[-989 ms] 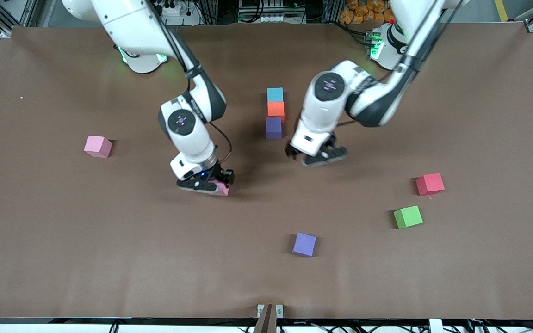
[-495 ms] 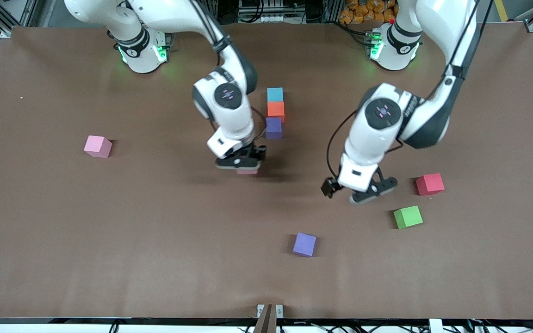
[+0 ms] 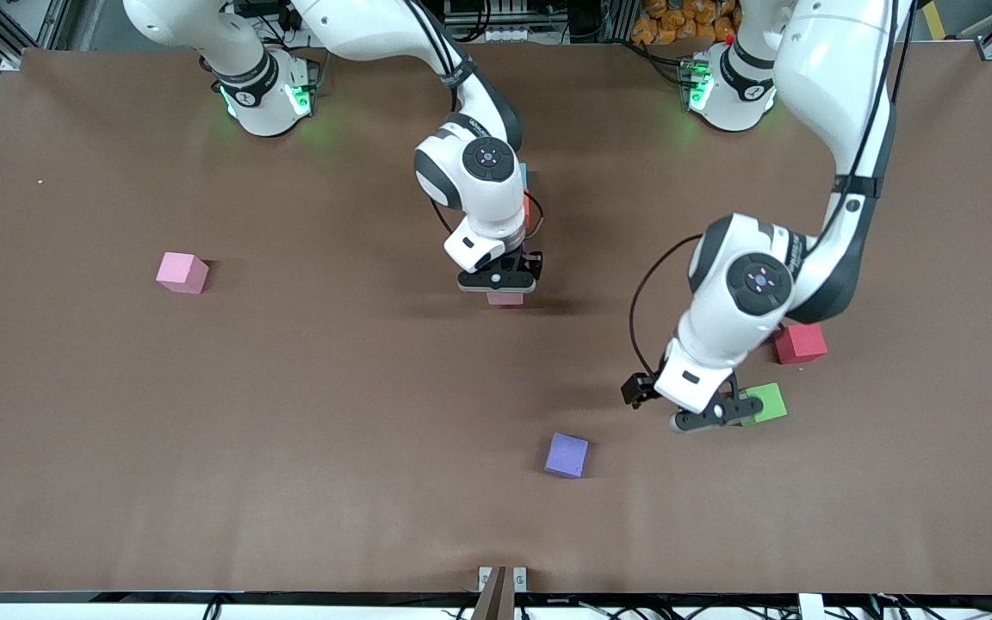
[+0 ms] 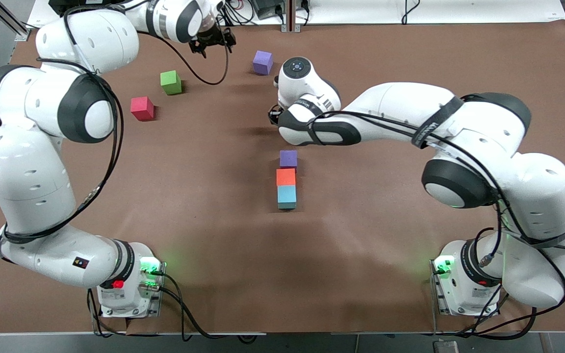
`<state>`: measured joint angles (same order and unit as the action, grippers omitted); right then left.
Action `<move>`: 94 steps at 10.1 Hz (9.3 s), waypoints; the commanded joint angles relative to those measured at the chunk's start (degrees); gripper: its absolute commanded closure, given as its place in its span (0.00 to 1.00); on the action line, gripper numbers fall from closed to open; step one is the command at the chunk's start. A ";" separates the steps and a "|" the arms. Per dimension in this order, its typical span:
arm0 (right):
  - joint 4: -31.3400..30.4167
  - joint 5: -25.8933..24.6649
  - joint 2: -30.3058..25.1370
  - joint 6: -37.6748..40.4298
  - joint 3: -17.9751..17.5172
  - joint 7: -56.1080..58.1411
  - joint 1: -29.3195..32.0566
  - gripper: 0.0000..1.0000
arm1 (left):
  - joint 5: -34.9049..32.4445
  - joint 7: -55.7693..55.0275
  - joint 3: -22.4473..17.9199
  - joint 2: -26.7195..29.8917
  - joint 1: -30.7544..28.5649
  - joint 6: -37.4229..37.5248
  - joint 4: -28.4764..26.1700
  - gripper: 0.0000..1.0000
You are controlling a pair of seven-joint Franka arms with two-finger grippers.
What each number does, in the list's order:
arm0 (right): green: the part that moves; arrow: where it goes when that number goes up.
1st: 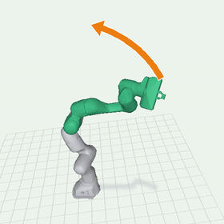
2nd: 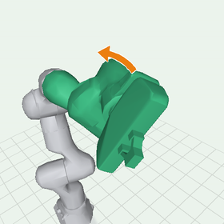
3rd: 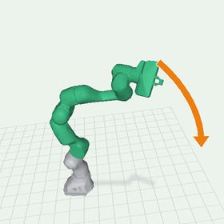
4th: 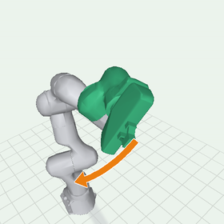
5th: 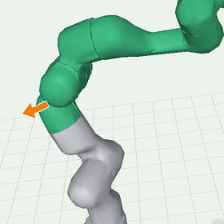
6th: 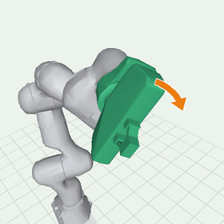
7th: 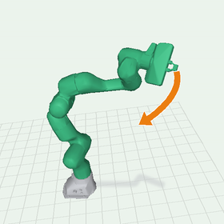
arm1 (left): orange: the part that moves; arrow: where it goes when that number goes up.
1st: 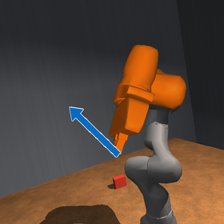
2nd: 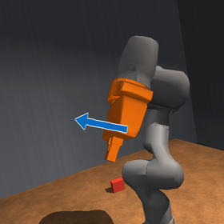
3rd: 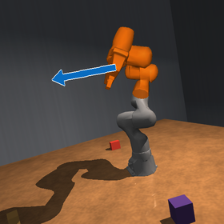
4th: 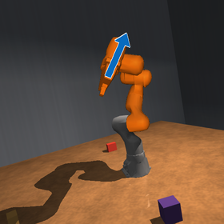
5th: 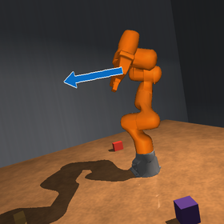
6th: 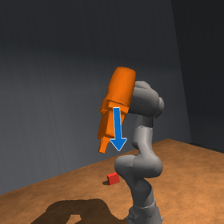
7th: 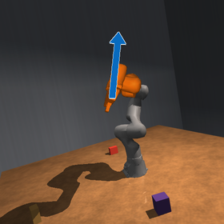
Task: Arrange blocks into number 1
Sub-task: 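Carry the pink cube with the right gripper while the left gripper reaches purple, then place the pink cube against purple with the right gripper while the left gripper grasps purple, then lift the purple cube with the left gripper while the right gripper withdraws, then lower the purple cube against the pink cube with the left gripper and release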
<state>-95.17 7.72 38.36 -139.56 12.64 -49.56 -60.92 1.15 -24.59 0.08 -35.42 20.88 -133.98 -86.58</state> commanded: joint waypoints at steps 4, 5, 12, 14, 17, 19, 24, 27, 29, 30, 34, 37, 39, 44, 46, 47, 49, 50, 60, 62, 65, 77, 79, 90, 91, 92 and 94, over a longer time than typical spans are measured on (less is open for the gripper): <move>-3.00 0.90 -0.56 0.17 0.63 -1.33 -3.14 0.33 | 5.27 19.05 -2.98 -10.28 4.60 -11.65 8.08 0.00; -3.61 0.90 -0.56 0.08 0.63 -1.59 -3.67 0.33 | 5.35 21.40 -3.50 -11.85 5.04 -11.83 9.92 0.00; -4.23 0.90 -0.82 0.16 0.63 -2.91 -5.00 0.00 | 11.84 26.88 -3.16 -21.08 6.71 -14.47 20.73 0.00; -6.41 0.81 -5.98 0.78 0.63 -2.73 -4.04 0.00 | 12.91 26.88 -3.33 -21.70 7.33 -14.47 21.88 0.00; -15.62 0.46 -18.10 0.43 0.55 -0.98 0.17 0.00 | 13.00 26.70 -3.33 -25.48 7.94 -15.26 26.10 0.00; -21.26 0.37 -25.49 0.87 -0.07 -0.45 5.87 0.00 | 13.26 26.61 -3.25 -27.15 8.03 -15.35 27.42 0.00; -22.52 -6.73 -29.30 4.12 -1.92 6.21 24.50 0.00 | 13.27 26.79 -5.96 -28.38 11.46 -15.79 27.43 0.00; -22.34 -7.54 -29.13 4.21 -2.00 21.03 35.05 0.00 | 13.35 26.35 -5.97 -30.58 12.07 -17.46 28.13 0.00; -21.20 -7.54 -30.09 4.91 -2.00 27.40 39.46 0.00 | 14.05 25.30 -5.97 -30.32 12.25 -17.37 27.96 0.00; -19.81 -7.54 -31.23 7.35 -2.53 28.37 41.30 0.00 | 15.71 24.60 -6.06 -30.06 12.51 -17.19 27.78 0.22; -12.78 -9.81 -33.70 20.18 -11.12 28.73 51.93 0.00 | 17.22 24.24 -6.94 -27.26 12.78 -16.06 26.38 1.00; -8.03 -11.06 -34.22 27.30 -18.78 30.13 59.86 0.00 | 14.42 20.14 -7.64 -19.88 12.60 2.02 24.18 1.00; -5.48 -11.14 -34.66 31.43 -18.79 30.31 59.87 0.00 | 10.99 13.28 -7.11 -16.63 12.60 6.70 20.94 1.00; 2.79 -11.14 -35.10 41.46 -18.53 31.72 60.30 0.00 | 8.70 -2.00 -9.03 -13.09 18.38 11.81 18.73 1.00; 4.11 -10.80 -35.10 42.35 -18.27 34.52 60.83 0.00 | 8.52 -6.42 -9.22 -13.09 20.42 12.25 17.94 1.00; 4.29 -10.44 -35.10 42.53 -18.00 36.10 61.18 0.00 | 8.52 -9.65 -9.22 -13.09 21.47 12.77 18.02 1.00; 6.21 -10.35 -35.28 43.75 -17.21 40.75 61.45 0.00 | 8.43 -15.29 -7.65 -13.09 22.18 12.78 17.85 1.00; 7.27 -10.27 -35.19 44.63 -16.77 42.08 61.45 0.00 | 8.43 -17.66 -6.25 -13.09 22.18 12.78 17.50 1.00; 6.66 -8.24 -38.09 46.30 -15.55 45.26 63.65 0.00 | -1.74 -23.66 4.31 -12.92 22.09 9.79 6.86 1.00; 7.19 -8.16 -38.09 46.84 -14.40 45.26 63.21 0.00 | -4.65 -23.75 5.89 -12.04 22.01 9.79 5.46 1.00; 7.37 -8.07 -38.01 46.92 -14.14 47.62 63.21 0.00 | -9.50 -23.93 8.09 -10.55 21.66 9.70 3.61 1.00; 10.62 -7.98 -37.57 48.50 -13.78 48.24 63.56 0.00 | -15.39 -24.45 9.06 -9.49 19.98 1.18 -0.08 1.00; 10.62 -6.85 -37.57 48.59 -13.69 48.25 63.56 0.00 | -15.39 -25.94 10.20 -9.40 19.81 1.18 -0.78 1.00; 10.53 -6.84 -37.57 48.85 -13.52 48.95 63.21 0.00 | -18.20 -26.91 11.70 -8.44 18.14 -0.32 -3.85 1.00; 10.53 -6.92 -37.57 48.77 -13.52 48.69 63.21 0.00 | -18.29 -26.83 11.70 -8.35 18.14 -0.40 -4.38 1.00; 10.53 -6.93 -37.65 48.86 -13.34 48.08 63.29 0.00 | -18.29 -26.83 11.70 -8.35 18.23 -0.49 -4.48 1.00; 10.44 -7.01 -37.65 48.94 -11.86 46.58 63.12 0.00 | -18.29 -26.83 11.70 -8.35 18.23 -0.49 -4.56 1.00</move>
<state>-85.35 -0.20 0.89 -91.48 -0.07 -1.80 1.87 -14.95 -50.24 11.58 -44.51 39.84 -133.77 -88.22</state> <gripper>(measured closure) 0.000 0.410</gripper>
